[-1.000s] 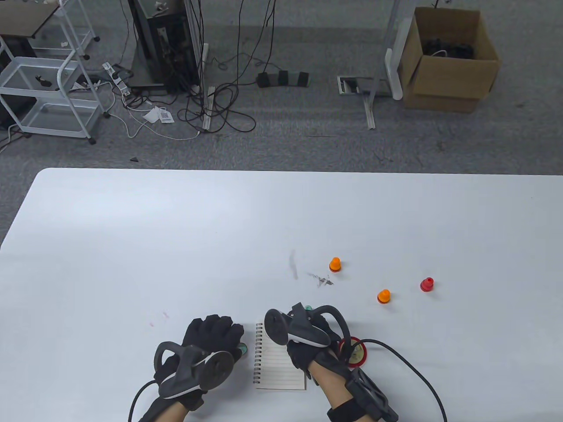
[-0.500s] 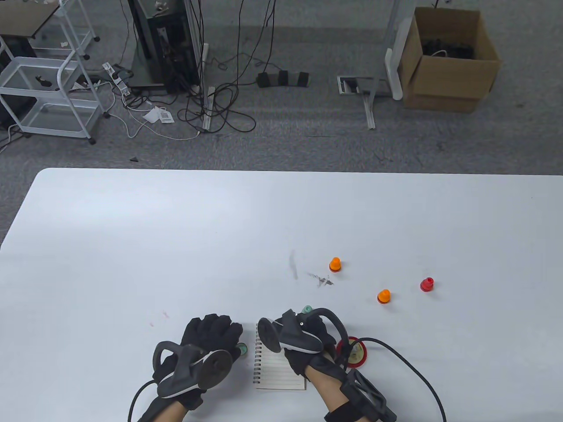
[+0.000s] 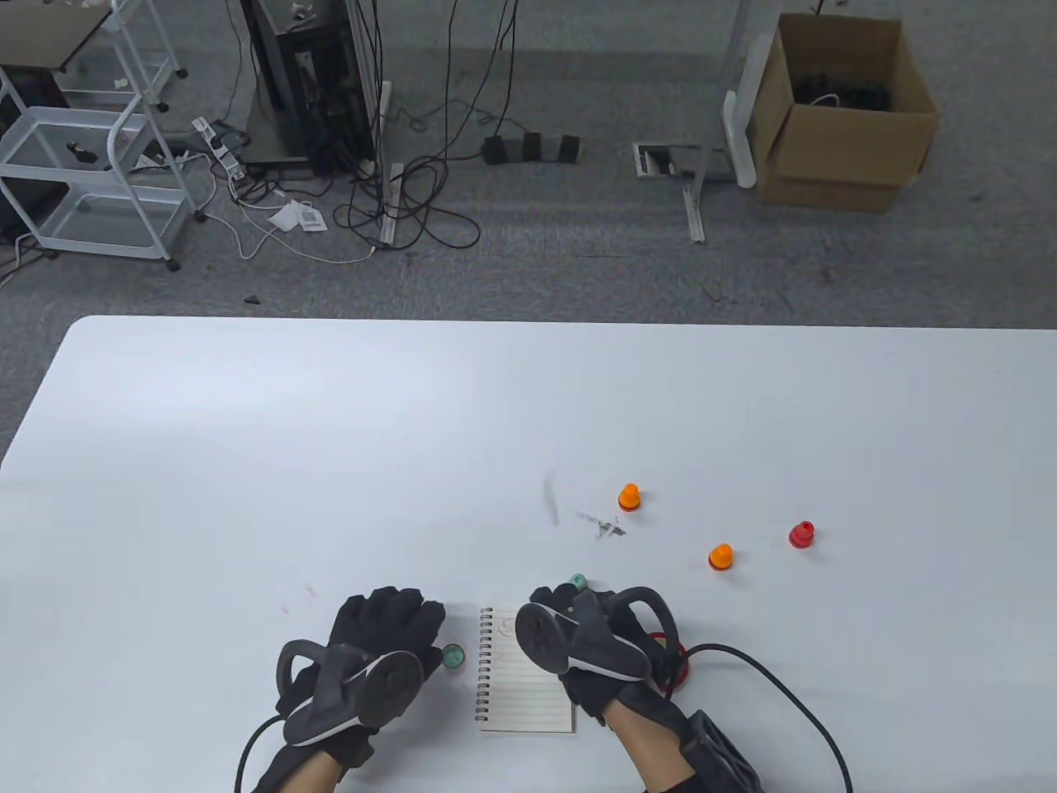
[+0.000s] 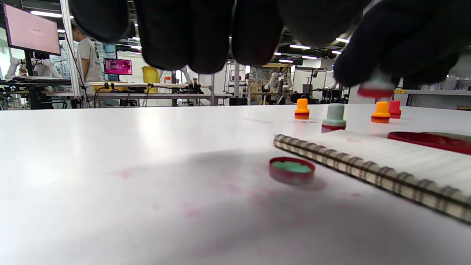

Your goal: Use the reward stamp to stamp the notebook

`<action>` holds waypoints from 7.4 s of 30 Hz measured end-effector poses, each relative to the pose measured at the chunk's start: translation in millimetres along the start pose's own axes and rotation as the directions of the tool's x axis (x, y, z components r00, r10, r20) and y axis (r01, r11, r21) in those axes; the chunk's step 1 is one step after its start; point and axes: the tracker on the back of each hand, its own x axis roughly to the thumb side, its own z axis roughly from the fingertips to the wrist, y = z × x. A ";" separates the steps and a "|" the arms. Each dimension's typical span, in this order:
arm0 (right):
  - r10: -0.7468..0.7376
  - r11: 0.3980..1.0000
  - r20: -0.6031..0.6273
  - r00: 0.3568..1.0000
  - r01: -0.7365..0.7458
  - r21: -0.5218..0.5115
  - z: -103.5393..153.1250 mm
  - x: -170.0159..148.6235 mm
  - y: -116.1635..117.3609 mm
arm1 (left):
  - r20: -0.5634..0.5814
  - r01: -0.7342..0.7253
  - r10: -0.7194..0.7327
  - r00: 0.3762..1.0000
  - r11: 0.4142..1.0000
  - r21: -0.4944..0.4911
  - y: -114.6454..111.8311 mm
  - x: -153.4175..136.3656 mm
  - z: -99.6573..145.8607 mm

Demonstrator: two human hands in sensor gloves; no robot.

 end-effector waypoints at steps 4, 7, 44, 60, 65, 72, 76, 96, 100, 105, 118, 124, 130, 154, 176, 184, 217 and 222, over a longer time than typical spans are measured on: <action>-0.150 0.980 0.015 0.989 0.150 -0.131 17.3 -21.1 -4.4 | -0.001 0.010 -0.010 1.000 1.000 -0.015 -3.1 -0.1 -0.9; -0.280 0.919 0.034 0.959 0.278 -0.278 31.0 -37.6 11.8 | 0.001 0.016 -0.016 1.000 0.999 -0.027 -6.2 0.8 -1.9; -0.431 0.868 0.099 0.897 0.442 -0.226 43.7 -55.2 25.5 | -0.028 0.076 -0.087 0.996 0.957 -0.280 -48.0 22.3 -28.1; -0.443 0.866 0.109 0.890 0.456 -0.204 42.7 -50.9 27.5 | -0.071 -0.080 0.066 0.995 0.973 -0.215 -39.6 16.7 -24.8; -0.485 0.836 0.131 0.864 0.503 -0.221 44.3 -46.5 24.7 | -0.061 -0.242 0.237 0.970 0.966 -0.088 -27.3 15.3 -18.7; -0.612 0.738 0.186 0.769 0.640 -0.215 45.4 -35.9 23.3 | 0.009 -0.465 0.465 0.885 0.885 -0.010 -21.7 17.4 -15.5; -0.677 0.688 0.190 0.711 0.703 -0.178 45.4 -30.4 23.5 | 0.068 -0.542 0.542 0.838 0.840 -0.016 -20.4 22.9 -15.1; -0.783 0.557 0.259 0.566 0.823 -0.114 45.3 -19.1 26.6 | 0.185 -0.675 0.662 0.726 0.738 0.013 -15.6 32.3 -10.2; -0.784 0.553 0.263 0.563 0.825 -0.117 45.6 -18.9 26.4 | 0.185 -0.675 0.661 0.727 0.738 0.016 -15.9 31.8 -10.1; -0.784 0.554 0.261 0.564 0.824 -0.116 45.3 -18.8 26.5 | 0.185 -0.677 0.664 0.725 0.736 0.013 -16.4 31.7 -10.3; -0.779 0.569 0.250 0.575 0.816 -0.106 44.3 -17.9 29.7 | 0.184 -0.664 0.651 0.737 0.748 0.012 -19.1 32.3 -10.7; -0.776 0.572 0.254 0.578 0.814 -0.104 44.0 -17.3 30.4 | 0.183 -0.653 0.640 0.746 0.758 0.014 -19.1 33.2 -10.9; -0.751 0.603 0.253 0.610 0.790 -0.112 43.3 -18.8 29.9 | 0.172 -0.614 0.603 0.779 0.789 0.013 -19.1 36.8 -12.1; -0.759 0.590 0.237 0.606 0.795 -0.144 43.7 -25.1 28.6 | 0.162 -0.523 0.512 0.843 0.852 0.028 -19.8 34.2 -10.9; -0.686 0.675 -0.065 0.724 0.602 -0.426 61.5 -163.9 -19.8 | 0.036 -0.035 0.033 0.999 0.998 0.044 -13.4 7.0 -4.0; -0.389 0.912 -0.384 0.837 0.293 -0.286 66.1 -218.9 -12.9 | 0.036 0.012 -0.013 0.999 0.999 0.030 -12.1 9.8 -4.1; 0.160 0.981 -0.557 0.815 -0.069 0.181 69.9 -260.7 38.2 | 0.012 0.017 -0.017 1.000 1.000 0.026 -11.0 5.5 -6.7; 0.152 0.986 -0.506 0.849 -0.095 0.137 59.0 -243.0 19.5 | 0.012 0.017 -0.018 1.000 0.999 0.033 -10.6 4.8 -5.9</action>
